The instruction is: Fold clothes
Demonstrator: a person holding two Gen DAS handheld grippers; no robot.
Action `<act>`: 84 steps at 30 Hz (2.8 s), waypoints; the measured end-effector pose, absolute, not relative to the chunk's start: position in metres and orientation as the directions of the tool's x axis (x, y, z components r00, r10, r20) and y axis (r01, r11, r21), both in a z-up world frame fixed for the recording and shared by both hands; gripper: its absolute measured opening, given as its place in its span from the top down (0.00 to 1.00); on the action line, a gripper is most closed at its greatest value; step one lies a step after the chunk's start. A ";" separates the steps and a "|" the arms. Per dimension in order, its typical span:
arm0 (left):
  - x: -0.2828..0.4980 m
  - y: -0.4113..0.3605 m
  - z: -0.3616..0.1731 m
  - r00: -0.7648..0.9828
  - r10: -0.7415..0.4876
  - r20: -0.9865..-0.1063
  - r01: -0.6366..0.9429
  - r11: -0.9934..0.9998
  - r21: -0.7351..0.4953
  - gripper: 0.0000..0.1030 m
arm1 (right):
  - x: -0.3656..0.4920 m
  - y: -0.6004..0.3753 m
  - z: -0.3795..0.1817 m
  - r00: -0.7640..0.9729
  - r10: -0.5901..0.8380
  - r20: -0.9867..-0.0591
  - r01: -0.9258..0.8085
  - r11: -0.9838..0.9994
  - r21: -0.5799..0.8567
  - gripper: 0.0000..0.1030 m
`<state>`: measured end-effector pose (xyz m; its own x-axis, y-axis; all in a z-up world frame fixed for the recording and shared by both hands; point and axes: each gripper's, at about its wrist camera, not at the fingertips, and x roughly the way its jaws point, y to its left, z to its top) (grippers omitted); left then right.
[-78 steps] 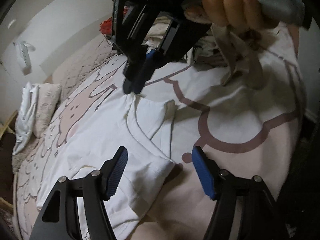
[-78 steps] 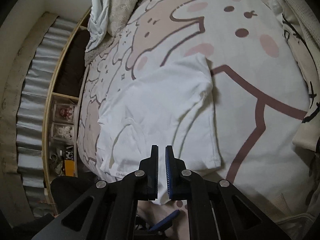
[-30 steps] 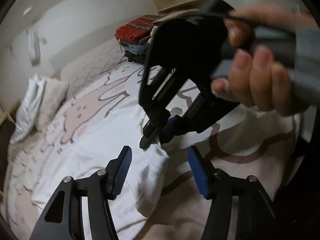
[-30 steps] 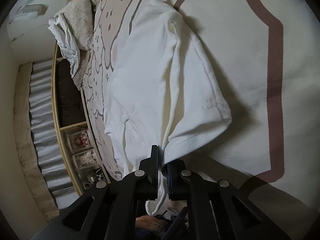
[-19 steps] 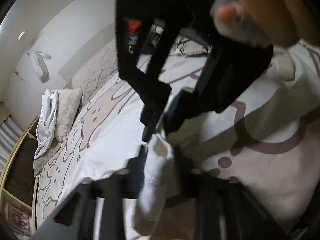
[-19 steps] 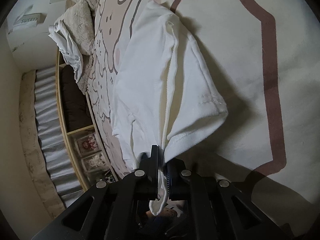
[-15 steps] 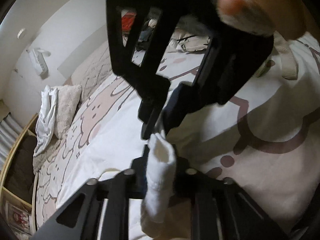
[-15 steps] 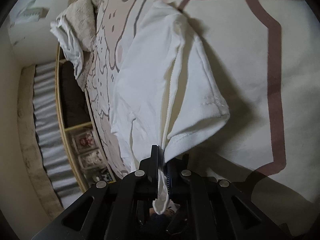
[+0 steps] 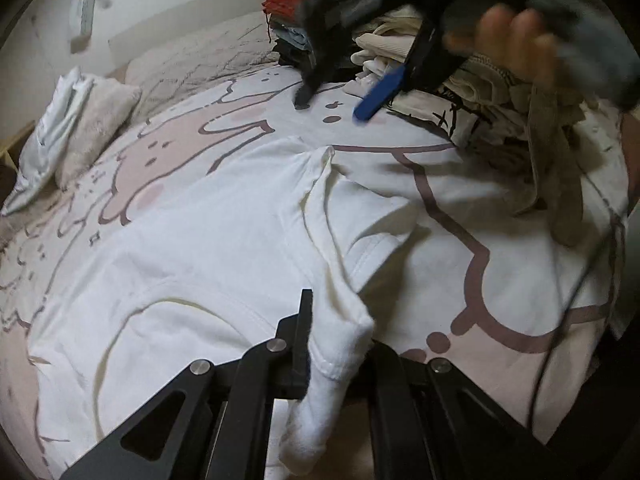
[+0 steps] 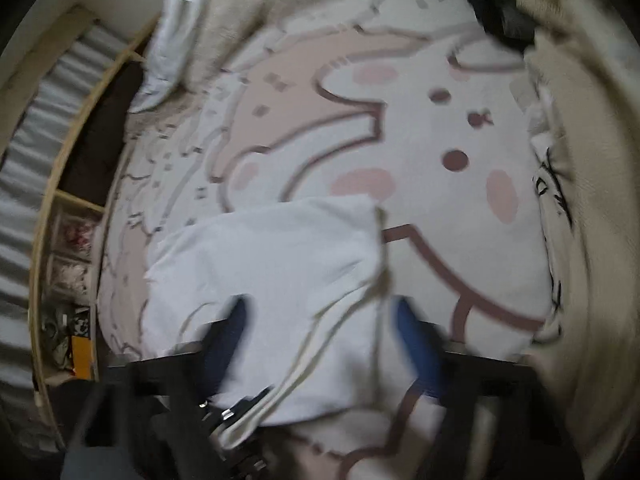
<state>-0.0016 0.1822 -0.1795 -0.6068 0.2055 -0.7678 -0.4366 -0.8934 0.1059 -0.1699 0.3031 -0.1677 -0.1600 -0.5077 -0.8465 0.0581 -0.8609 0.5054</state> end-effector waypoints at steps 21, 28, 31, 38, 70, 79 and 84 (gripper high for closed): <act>0.011 0.143 -0.143 -0.628 0.322 -0.708 -0.371 -0.924 -0.092 0.96 | -0.202 0.262 -0.165 -0.118 -0.636 -0.763 0.067 -0.772 0.633 0.91; 0.029 0.082 -0.111 -0.716 0.271 -0.644 -0.181 -0.962 -0.204 0.96 | -0.203 0.188 -0.104 -0.142 -0.691 -0.709 0.216 -0.720 0.659 0.91; 0.038 0.061 -0.110 -0.723 0.247 -0.645 -0.121 -0.965 -0.234 0.96 | -0.200 0.148 -0.092 -0.117 -0.704 -0.701 0.280 -0.700 0.657 0.91; 0.055 0.012 -0.121 -0.721 0.178 -0.670 0.031 -0.957 -0.287 0.96 | -0.192 0.065 -0.090 -0.034 -0.745 -0.666 0.366 -0.630 0.685 0.91; 0.087 -0.095 -0.182 -0.564 0.221 -0.795 0.423 -0.749 -0.509 0.74 | -0.196 -0.049 -0.125 0.100 -0.737 -0.669 0.426 -0.576 0.698 0.21; 0.109 -0.106 -0.178 -0.558 0.166 -0.813 0.452 -0.760 -0.466 0.71 | -0.141 -0.029 -0.154 -0.135 -0.339 -0.931 0.775 -0.621 0.114 0.80; 0.120 -0.113 -0.169 -0.561 0.108 -0.821 0.470 -0.775 -0.423 0.71 | -0.101 -0.068 -0.170 -0.014 -0.380 -0.925 0.842 -0.503 0.194 0.80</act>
<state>0.1199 -0.1130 -0.1691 -0.5610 0.1078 -0.8208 0.4699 -0.7748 -0.4230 -0.1013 -0.0681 -0.1704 -0.0144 -0.3802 -0.9248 0.8421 -0.5033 0.1938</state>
